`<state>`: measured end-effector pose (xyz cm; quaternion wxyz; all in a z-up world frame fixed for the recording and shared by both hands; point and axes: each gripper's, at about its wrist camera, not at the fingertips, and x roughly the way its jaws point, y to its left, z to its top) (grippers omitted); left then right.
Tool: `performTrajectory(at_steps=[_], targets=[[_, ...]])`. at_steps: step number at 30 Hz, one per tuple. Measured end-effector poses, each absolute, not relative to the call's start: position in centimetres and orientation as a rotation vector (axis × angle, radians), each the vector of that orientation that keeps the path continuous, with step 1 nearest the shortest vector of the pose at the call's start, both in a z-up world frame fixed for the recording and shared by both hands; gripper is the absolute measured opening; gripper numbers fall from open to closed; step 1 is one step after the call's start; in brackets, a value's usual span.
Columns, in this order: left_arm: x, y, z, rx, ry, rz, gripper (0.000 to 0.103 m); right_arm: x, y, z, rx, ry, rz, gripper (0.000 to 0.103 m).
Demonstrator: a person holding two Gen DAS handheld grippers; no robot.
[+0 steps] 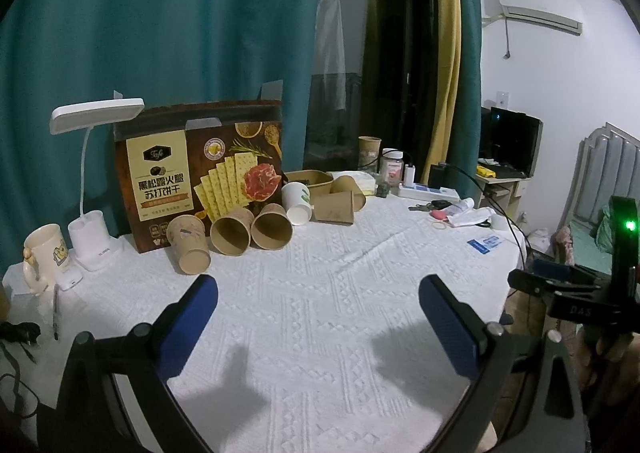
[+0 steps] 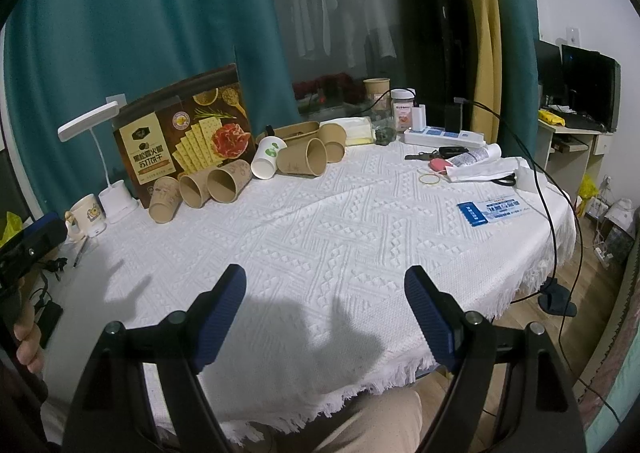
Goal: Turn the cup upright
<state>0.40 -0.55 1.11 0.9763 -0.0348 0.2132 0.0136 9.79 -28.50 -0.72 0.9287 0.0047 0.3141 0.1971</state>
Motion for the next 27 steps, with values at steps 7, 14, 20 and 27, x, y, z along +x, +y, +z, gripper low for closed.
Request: performTrajectory(at_steps=[7,14,20,27], targets=[[0.45,-0.49,1.02,-0.069,0.43,0.027,0.101,9.65,-28.58,-1.19,0.009,0.647,0.405,0.08],[0.34,-0.4,0.75,-0.077,0.431,0.026,0.101,9.62,-28.61,-1.24,0.008,0.647,0.405,0.08],[0.24,-0.11,0.32,-0.084,0.432,0.027,0.101,9.72,-28.61,-1.33,0.011,0.649,0.406,0.08],[0.14,0.12,0.2,-0.094,0.43,0.032,0.101,9.93,-28.33,-1.85,0.008,0.657,0.408,0.08]])
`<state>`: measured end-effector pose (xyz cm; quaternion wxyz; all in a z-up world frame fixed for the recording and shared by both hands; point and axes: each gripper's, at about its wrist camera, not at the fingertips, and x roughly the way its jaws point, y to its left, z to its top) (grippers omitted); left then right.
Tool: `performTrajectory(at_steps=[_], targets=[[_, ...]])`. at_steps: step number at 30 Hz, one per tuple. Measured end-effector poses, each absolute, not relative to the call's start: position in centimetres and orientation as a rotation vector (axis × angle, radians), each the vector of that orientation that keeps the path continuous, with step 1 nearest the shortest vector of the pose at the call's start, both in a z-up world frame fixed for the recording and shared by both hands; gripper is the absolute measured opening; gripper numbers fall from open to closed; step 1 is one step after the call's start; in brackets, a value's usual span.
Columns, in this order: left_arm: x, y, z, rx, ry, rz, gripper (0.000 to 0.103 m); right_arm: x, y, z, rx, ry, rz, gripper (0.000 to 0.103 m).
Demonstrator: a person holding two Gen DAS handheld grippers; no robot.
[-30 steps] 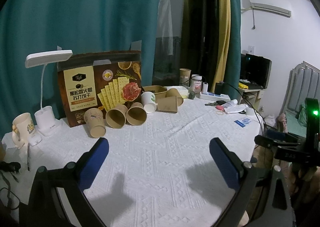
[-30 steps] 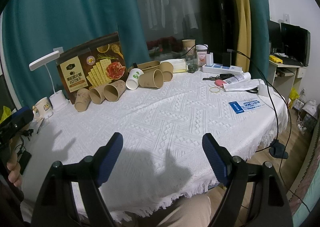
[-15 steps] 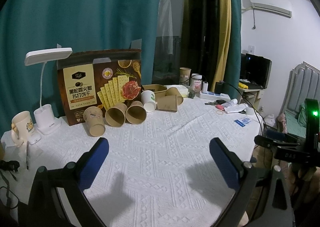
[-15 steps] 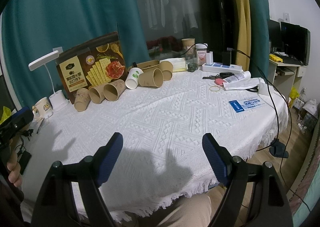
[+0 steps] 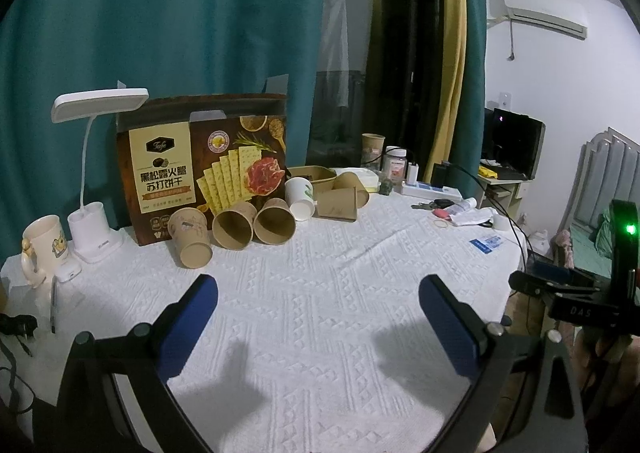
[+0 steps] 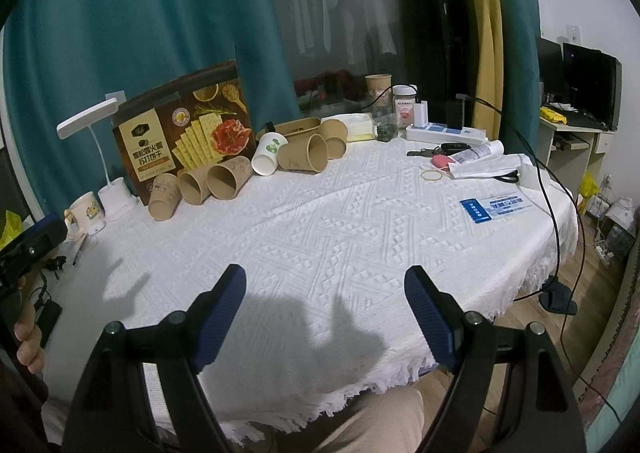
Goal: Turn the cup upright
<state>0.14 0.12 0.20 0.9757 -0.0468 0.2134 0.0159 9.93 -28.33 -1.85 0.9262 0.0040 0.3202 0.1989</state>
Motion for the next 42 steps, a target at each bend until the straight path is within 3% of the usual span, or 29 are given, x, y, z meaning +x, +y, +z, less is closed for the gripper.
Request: performTrajectory(at_steps=[33,42], targets=[[0.2,0.6,0.0,-0.1,0.43,0.038,0.101,10.0,-27.9,-1.9,0.002,0.656,0.408,0.08],[3.7,0.6,-0.1,-0.035,0.494,0.01,0.101,12.7,-27.9,-2.5,-0.003,0.663,0.407,0.08]])
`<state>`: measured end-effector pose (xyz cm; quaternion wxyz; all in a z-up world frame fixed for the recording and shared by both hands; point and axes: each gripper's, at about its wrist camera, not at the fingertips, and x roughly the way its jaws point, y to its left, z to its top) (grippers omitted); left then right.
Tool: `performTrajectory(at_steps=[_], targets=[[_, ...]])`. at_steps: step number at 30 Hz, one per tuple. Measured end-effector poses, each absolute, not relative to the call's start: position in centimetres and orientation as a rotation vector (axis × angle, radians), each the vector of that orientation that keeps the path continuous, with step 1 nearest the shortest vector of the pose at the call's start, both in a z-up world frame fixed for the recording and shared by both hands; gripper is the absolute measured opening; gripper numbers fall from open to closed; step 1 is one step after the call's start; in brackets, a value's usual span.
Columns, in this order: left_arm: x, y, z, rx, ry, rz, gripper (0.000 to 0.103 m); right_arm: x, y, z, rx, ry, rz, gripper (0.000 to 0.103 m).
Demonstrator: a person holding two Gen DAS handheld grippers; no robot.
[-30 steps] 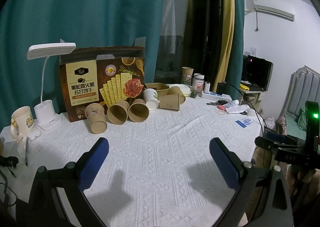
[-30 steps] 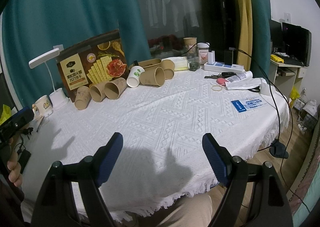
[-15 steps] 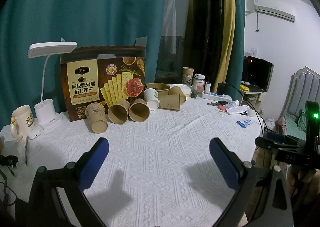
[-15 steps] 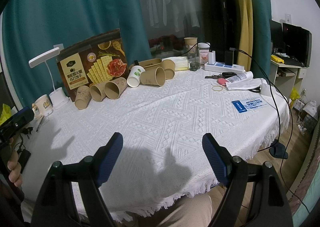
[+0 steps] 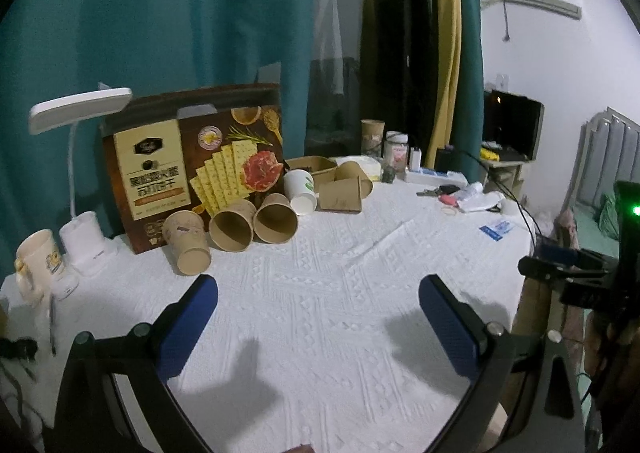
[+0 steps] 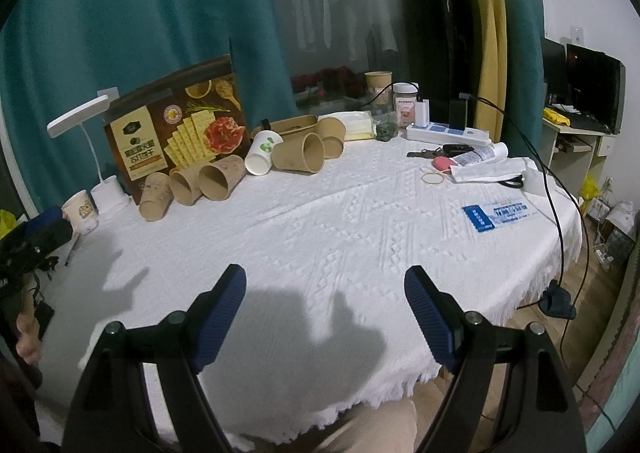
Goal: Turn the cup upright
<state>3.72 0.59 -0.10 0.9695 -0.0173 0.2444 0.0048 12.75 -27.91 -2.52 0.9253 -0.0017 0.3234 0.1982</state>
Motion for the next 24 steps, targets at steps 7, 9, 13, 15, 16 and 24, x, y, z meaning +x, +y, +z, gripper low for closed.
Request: performTrajectory(at_steps=[7,9,13,15,16,24], targets=[[11.0,-0.3,-1.1,0.117,0.589,-0.011,0.101,18.0,-28.2,-3.2,-0.008,0.67,0.413,0.08],[13.4,-0.9,-2.1,0.17,0.633,-0.026,0.101,20.0,-28.2,-3.5,-0.015,0.686,0.42,0.08],[18.3,-2.3,-3.5,0.311,0.71,-0.043,0.101,24.1,-28.3,-4.5,-0.025,0.724,0.405,0.08],[20.9,-3.1,-3.6,0.392,0.734,-0.061,0.101,26.1,-28.5,-5.0,-0.022,0.742,0.399,0.08],[22.4,-3.6,-3.7,0.443,0.737,-0.067,0.101,27.1,-28.6,-5.2,-0.021,0.751,0.396,0.08],[35.5,-4.5,-6.3,0.714,0.818,-0.139,0.101,32.1,-29.8,-7.5,-0.002,0.795,0.382,0.08]])
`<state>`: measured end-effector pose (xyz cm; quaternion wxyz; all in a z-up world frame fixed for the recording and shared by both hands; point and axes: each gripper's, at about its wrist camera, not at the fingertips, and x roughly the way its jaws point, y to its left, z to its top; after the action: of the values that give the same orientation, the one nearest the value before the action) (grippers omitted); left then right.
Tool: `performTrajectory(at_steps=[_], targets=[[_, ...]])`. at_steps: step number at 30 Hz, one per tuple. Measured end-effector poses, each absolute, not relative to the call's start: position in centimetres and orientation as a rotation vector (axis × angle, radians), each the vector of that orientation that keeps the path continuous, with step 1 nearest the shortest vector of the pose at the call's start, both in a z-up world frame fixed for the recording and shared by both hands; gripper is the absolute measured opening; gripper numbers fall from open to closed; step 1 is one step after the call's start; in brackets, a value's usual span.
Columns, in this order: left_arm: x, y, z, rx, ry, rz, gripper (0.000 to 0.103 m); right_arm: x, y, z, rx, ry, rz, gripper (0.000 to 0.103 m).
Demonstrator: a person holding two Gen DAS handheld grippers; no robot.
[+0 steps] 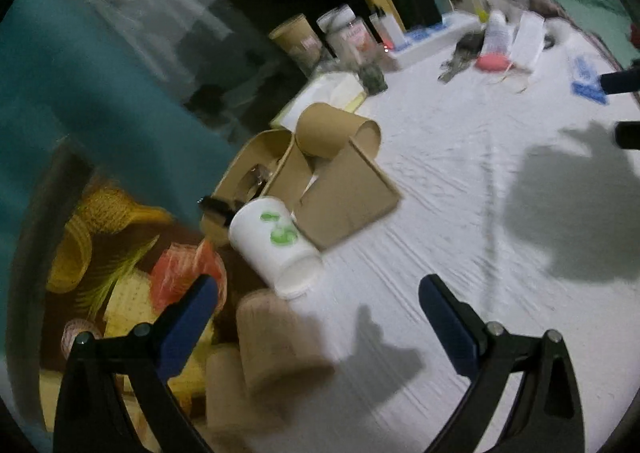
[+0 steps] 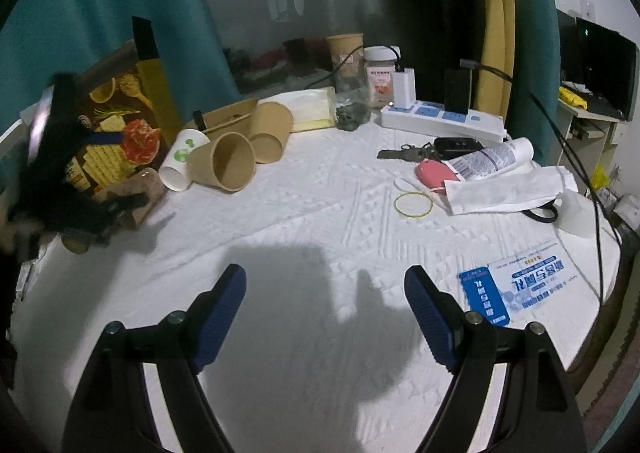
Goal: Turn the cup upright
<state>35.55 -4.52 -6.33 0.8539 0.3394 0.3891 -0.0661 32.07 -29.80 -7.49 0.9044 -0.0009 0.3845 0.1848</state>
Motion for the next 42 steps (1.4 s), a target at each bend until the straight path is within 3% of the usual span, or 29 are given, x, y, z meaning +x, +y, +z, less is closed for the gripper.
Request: performTrajectory(at_steps=[9,13,17,23,34,42], targets=[[43.4,-7.4,-10.3,0.966,0.898,-0.274,0.094,32.8,-30.8,-9.3,-0.003,0.81,0.391,0.08],[45.7,-7.6,-12.0,0.981,0.965,-0.363,0.078,32.8,-31.2,-9.6,0.006,0.815,0.386,0.08],[45.9,-7.7,-12.5,1.024,0.929,-0.383,0.077,32.5,-31.6,-9.6,0.031,0.815,0.382,0.08],[44.6,-7.0,-10.8,0.974,0.934,-0.381,0.065,30.7,-31.7,-8.4,0.057,0.799,0.38,0.08],[32.4,-7.8,-3.9,0.628,0.891,-0.413,0.064,23.0,-30.5,-4.9,0.073,0.743,0.422,0.08],[22.2,-5.6,-4.4,0.045,1.002,-0.448,0.064,17.5,-29.0,-5.0,0.116,0.767,0.494,0.08]])
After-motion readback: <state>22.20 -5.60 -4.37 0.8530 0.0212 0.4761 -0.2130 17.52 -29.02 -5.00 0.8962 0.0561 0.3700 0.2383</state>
